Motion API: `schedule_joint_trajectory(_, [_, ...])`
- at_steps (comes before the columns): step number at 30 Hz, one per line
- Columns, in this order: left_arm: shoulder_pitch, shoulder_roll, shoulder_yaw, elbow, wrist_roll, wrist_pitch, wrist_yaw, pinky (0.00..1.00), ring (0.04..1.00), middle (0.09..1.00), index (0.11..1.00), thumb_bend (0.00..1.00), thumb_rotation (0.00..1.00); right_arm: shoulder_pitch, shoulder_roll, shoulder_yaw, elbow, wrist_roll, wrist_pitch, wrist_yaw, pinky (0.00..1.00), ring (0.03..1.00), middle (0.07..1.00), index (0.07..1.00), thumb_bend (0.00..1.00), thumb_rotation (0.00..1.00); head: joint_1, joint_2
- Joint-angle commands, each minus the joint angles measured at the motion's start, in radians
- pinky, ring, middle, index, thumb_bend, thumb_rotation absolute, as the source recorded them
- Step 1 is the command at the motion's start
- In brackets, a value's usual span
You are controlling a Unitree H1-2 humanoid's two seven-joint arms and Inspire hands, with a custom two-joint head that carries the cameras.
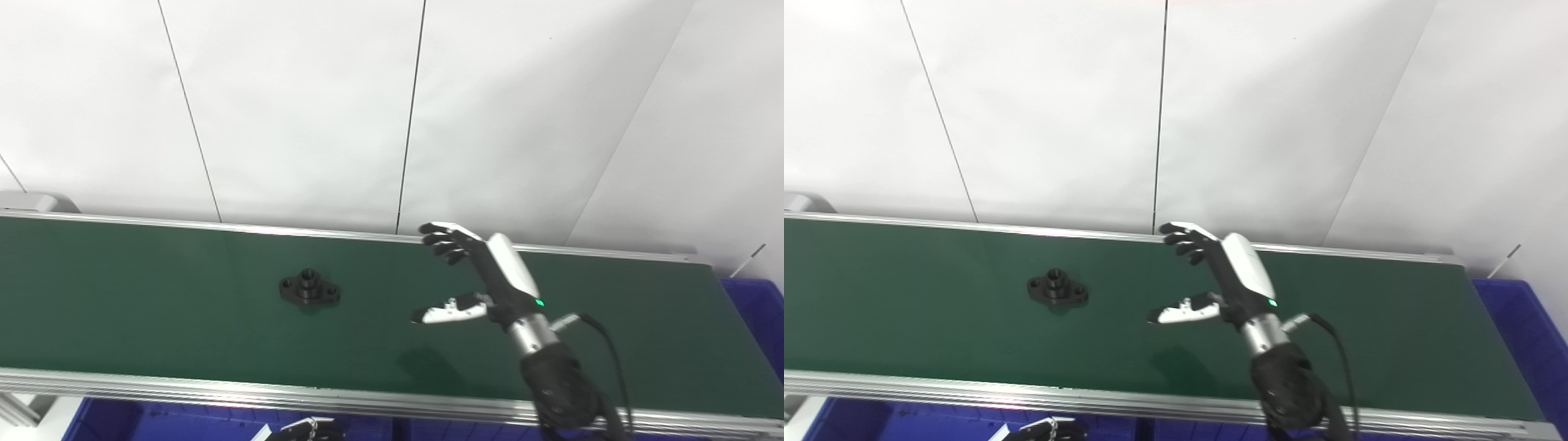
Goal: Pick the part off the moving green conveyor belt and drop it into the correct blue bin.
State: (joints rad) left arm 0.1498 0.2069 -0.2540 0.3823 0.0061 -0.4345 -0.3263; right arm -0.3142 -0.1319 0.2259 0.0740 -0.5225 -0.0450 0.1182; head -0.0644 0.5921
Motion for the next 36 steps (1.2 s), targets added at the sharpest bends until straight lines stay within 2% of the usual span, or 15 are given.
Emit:
schedule_joint_trajectory(1, [-0.008,0.003,0.009,-0.015,-0.011,-0.035,-0.006,0.65,0.721,0.762,0.745,0.90,0.20,-0.059,0.006,0.004,0.000,-0.010,0.002,-0.019,0.59,0.670,0.719,0.776,0.84,0.08,-0.010,-0.002])
schedule_joint_trajectory(10, [-0.005,-0.001,0.018,-0.017,-0.019,-0.035,-0.031,0.66,0.725,0.761,0.749,0.89,0.18,-0.168,0.033,0.052,0.113,-0.053,0.087,0.010,0.63,0.688,0.723,0.787,0.85,0.12,-0.020,0.005])
schedule_joint_trajectory(13, [-0.004,-0.008,0.026,-0.016,-0.030,-0.035,-0.049,0.65,0.717,0.756,0.748,0.90,0.17,-0.192,0.033,0.069,0.142,-0.060,0.096,0.014,0.62,0.683,0.723,0.788,0.84,0.11,-0.018,0.005])
schedule_joint_trajectory(18, [-0.005,-0.010,0.020,-0.022,-0.002,-0.035,-0.040,0.66,0.720,0.751,0.743,0.90,0.19,-0.226,0.039,0.081,0.216,-0.045,0.076,0.012,0.62,0.684,0.724,0.785,0.83,0.06,-0.007,0.009])
schedule_joint_trajectory(22, [-0.012,-0.007,0.005,-0.026,0.022,-0.035,-0.030,0.71,0.729,0.741,0.744,0.90,0.20,-0.255,0.044,0.093,0.274,-0.046,0.069,0.004,0.61,0.680,0.728,0.784,0.84,0.05,0.001,0.008])
schedule_joint_trajectory(29, [-0.024,-0.011,-0.016,-0.021,0.031,-0.035,-0.020,0.67,0.717,0.744,0.742,0.90,0.18,-0.291,0.058,0.110,0.356,-0.045,0.078,-0.002,0.62,0.692,0.730,0.788,0.84,0.07,0.016,0.014])
schedule_joint_trajectory(36, [-0.023,-0.015,-0.028,-0.032,0.036,-0.035,-0.013,0.65,0.708,0.754,0.738,0.91,0.21,-0.305,0.062,0.128,0.386,-0.046,0.089,0.009,0.63,0.692,0.731,0.786,0.84,0.06,0.028,0.027])
